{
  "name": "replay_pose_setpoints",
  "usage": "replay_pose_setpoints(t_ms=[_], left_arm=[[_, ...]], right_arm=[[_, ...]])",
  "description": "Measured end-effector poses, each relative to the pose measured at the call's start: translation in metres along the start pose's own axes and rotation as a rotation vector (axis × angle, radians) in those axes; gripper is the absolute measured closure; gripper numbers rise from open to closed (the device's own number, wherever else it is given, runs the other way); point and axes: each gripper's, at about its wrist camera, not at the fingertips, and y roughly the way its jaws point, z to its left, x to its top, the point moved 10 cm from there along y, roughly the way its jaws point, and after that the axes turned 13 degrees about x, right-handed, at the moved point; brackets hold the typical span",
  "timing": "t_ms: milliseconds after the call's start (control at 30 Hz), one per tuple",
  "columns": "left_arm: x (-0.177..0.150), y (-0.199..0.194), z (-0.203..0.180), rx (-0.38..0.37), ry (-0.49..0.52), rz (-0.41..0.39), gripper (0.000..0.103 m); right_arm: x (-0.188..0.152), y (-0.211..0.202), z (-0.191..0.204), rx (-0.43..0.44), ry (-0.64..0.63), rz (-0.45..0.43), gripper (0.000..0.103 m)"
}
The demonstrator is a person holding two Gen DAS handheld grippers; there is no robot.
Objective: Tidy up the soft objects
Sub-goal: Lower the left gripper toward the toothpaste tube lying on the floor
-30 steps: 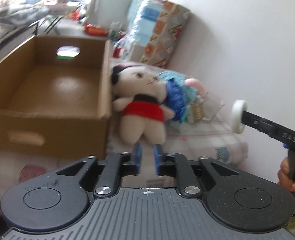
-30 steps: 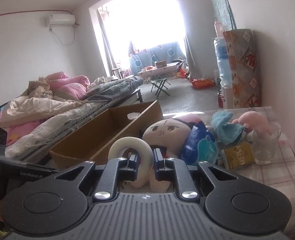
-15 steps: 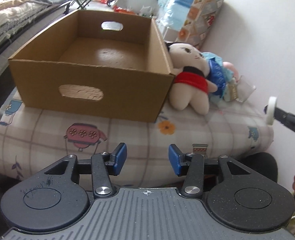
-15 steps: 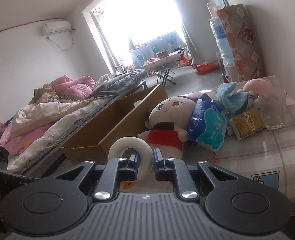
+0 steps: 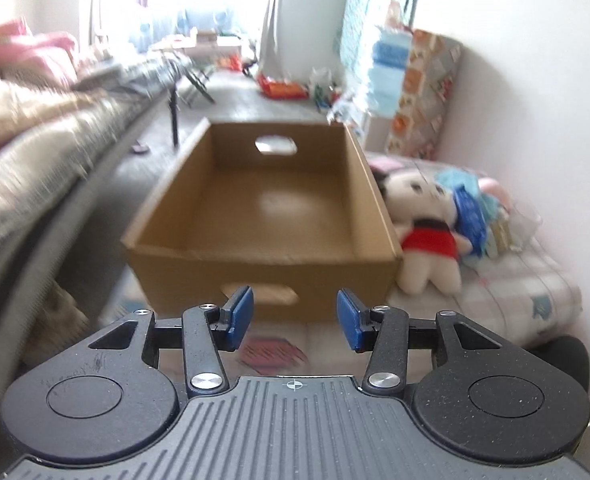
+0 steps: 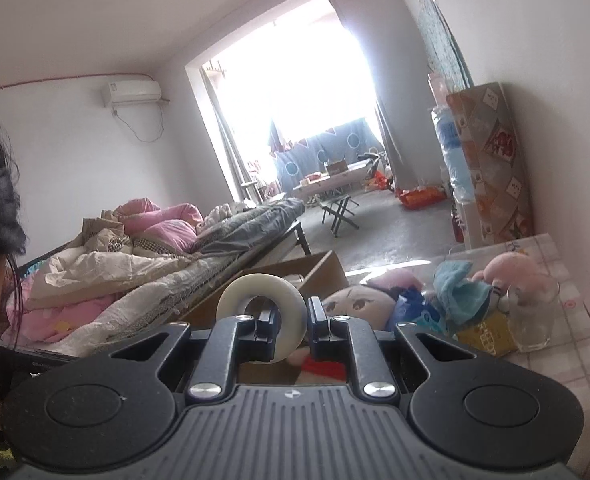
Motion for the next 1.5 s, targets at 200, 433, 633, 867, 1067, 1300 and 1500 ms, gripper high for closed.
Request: replay_pose_setpoints(t_ms=[200, 433, 633, 867, 1067, 1300, 1500], left_arm=[[0.041, -0.036, 0.030, 0.141, 0.066, -0.079, 0.051], [0.046, -0.046, 0.024, 0.145, 0.123, -0.113, 0.036], [0.009, -0.011, -0.018, 0.088, 0.153, -0.078, 0.028], [-0.035, 0.032, -0.045, 0.174, 0.115, -0.012, 0.016], [-0.069, 0.056, -0.052, 0.251, 0.099, 0.077, 0.010], [-0.093, 0.070, -0.055, 0.277, 0.091, 0.172, 0.010], [-0.104, 0.075, -0.058, 0.271, 0.090, 0.210, 0.010]], right_arm=[[0.043, -0.018, 0.010, 0.033, -0.008, -0.083, 0.087], [0.041, -0.018, 0.010, 0.023, -0.018, -0.103, 0.087], [0.006, 0.008, 0.006, 0.028, 0.016, -0.037, 0.087], [-0.035, 0.040, 0.009, 0.054, 0.084, 0.048, 0.087], [-0.061, 0.052, 0.021, 0.063, 0.100, 0.114, 0.087], [-0.080, 0.055, 0.030, 0.091, 0.117, 0.169, 0.087], [-0.086, 0.056, 0.032, 0.101, 0.127, 0.194, 0.087]])
